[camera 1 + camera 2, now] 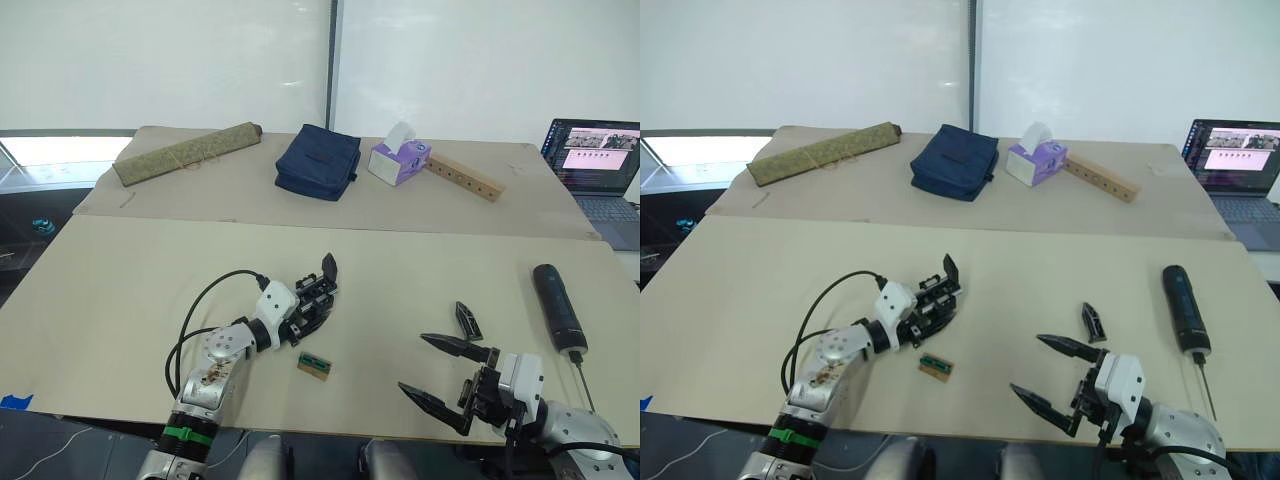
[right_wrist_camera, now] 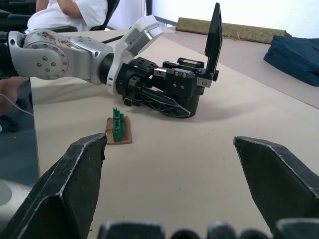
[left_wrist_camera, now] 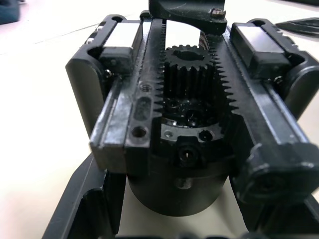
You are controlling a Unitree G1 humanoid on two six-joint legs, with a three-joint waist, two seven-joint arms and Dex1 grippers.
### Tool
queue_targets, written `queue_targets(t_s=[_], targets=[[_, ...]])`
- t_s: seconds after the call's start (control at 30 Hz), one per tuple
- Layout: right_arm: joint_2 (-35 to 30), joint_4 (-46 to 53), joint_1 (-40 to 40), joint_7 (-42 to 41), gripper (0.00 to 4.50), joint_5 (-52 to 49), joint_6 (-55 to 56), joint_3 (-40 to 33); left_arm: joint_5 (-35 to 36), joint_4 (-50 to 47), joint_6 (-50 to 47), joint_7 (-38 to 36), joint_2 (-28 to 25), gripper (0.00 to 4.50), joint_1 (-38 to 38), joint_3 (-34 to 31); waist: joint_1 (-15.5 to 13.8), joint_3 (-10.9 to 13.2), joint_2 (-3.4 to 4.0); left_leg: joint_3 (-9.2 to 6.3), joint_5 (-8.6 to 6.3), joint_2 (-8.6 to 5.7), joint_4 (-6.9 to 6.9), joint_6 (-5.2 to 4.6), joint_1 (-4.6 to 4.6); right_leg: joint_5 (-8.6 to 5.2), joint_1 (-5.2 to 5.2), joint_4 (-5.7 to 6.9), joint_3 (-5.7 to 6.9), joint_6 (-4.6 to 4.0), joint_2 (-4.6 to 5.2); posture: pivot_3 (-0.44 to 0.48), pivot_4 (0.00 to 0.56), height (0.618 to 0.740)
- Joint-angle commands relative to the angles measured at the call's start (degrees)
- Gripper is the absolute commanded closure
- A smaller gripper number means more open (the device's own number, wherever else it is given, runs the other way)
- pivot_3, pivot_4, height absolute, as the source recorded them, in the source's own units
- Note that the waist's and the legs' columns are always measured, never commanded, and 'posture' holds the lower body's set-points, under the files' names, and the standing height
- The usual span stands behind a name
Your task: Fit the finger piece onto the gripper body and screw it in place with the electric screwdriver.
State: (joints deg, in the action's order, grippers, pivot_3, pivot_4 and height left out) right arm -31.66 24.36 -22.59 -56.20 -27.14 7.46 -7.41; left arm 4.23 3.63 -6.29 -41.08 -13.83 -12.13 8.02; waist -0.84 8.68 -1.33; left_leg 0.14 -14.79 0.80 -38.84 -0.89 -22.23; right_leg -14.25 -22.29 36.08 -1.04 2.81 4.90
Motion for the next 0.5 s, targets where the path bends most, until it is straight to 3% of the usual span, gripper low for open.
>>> queue_targets(t_s=[0.03,0.1,0.13,0.23,0.5], targets=[[-0.08,1.15,-0.33,-0.22,0.0,-0.3,1.71,-0.62,-0.25,-1.29,2.16,-1.26,-1.62,1.07,0.97,1.53,0.08,0.0,0.0,0.0,0.0,0.0,0.0,0.0,0.01,0.0,0.0,0.0,0.0,0.0,0.0,0.0,0.15,0.74],[0.04,1.37,-0.55,0.0,0.0,-0.3,1.68,-0.7,2.5,-1.21,0.18,-3.48,-2.81,0.17,1.19,0.8,0.15,-0.02,0.04,0.0,0.0,0.01,0.01,0.0,0.02,0.0,0.01,0.01,0.0,0.0,0.0,0.0,0.15,0.74],[0.07,1.48,-0.65,0.11,0.0,-0.27,1.66,-0.72,3.37,-0.94,-0.14,-4.68,-3.68,0.07,1.18,0.5,0.19,-0.03,0.05,0.0,0.0,0.02,0.01,0.0,0.03,0.0,0.01,0.01,0.0,0.0,0.0,0.0,0.15,0.74],[0.14,1.74,-0.69,0.56,0.0,-0.45,1.16,-0.71,6.15,-0.03,-1.84,-8.77,-6.0,0.07,0.54,0.18,0.5,-0.1,0.16,0.02,0.0,0.04,0.02,0.0,0.09,-0.01,0.02,0.03,-0.01,-0.03,-0.05,0.0,0.15,0.74],[-0.29,1.85,-1.25,0.52,0.0,-0.94,0.56,-0.76,8.13,21.12,10.44,-23.6,-12.26,0.07,-10.77,-1.71,0.53,-0.18,0.29,0.06,0.0,0.04,0.03,0.0,0.17,-0.02,0.04,0.05,-0.02,-0.09,-0.22,0.0,0.15,0.74]])
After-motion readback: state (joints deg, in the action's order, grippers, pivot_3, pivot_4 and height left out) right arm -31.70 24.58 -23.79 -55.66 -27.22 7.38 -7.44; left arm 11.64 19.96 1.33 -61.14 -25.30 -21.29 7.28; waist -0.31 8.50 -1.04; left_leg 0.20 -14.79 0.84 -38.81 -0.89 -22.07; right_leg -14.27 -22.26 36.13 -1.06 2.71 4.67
